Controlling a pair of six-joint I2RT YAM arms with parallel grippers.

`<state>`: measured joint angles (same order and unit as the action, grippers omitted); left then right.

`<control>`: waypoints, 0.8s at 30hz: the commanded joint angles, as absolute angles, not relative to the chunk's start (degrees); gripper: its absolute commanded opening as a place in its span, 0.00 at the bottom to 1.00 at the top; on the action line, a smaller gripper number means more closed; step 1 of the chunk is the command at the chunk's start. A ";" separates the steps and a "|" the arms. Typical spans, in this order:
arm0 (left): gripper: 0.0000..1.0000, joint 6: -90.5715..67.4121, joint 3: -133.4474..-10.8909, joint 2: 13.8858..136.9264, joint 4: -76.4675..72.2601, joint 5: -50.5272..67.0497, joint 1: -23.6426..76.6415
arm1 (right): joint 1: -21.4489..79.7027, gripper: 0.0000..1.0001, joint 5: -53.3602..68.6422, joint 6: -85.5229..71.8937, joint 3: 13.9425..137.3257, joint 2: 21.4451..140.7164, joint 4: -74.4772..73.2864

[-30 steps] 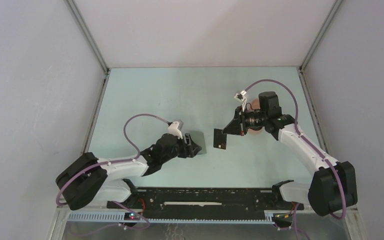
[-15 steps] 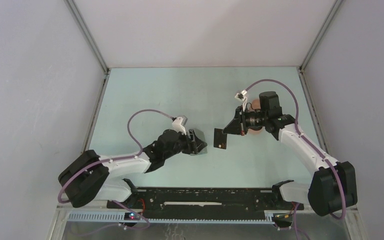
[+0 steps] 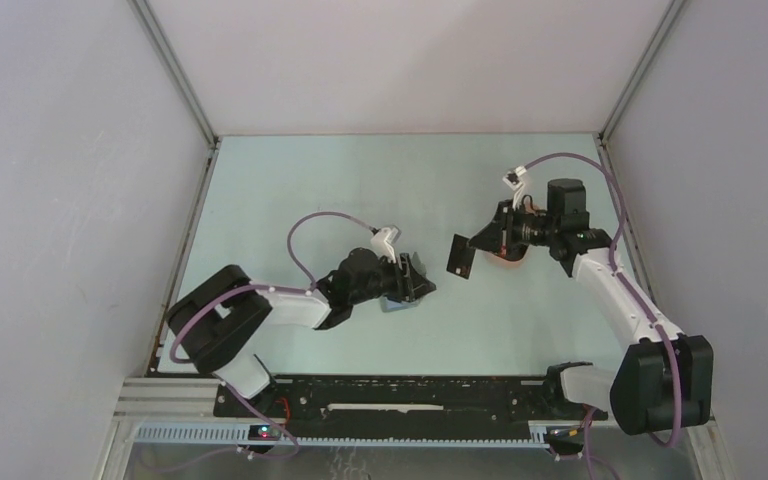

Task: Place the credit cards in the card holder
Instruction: Insert the credit card into the card holder.

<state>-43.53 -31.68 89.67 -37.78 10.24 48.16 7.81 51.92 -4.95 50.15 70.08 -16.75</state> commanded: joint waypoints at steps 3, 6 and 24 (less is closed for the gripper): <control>0.52 -45.35 -36.21 94.86 -43.86 15.46 48.22 | 7.02 0.00 47.65 -10.34 50.89 68.56 -12.83; 0.53 -45.35 -37.15 97.03 -43.86 16.22 48.21 | 8.24 0.00 44.83 -15.11 51.01 70.05 -10.03; 0.54 -44.23 -38.32 101.80 -43.95 16.69 47.48 | 17.93 0.00 42.37 -7.90 66.56 91.07 -21.24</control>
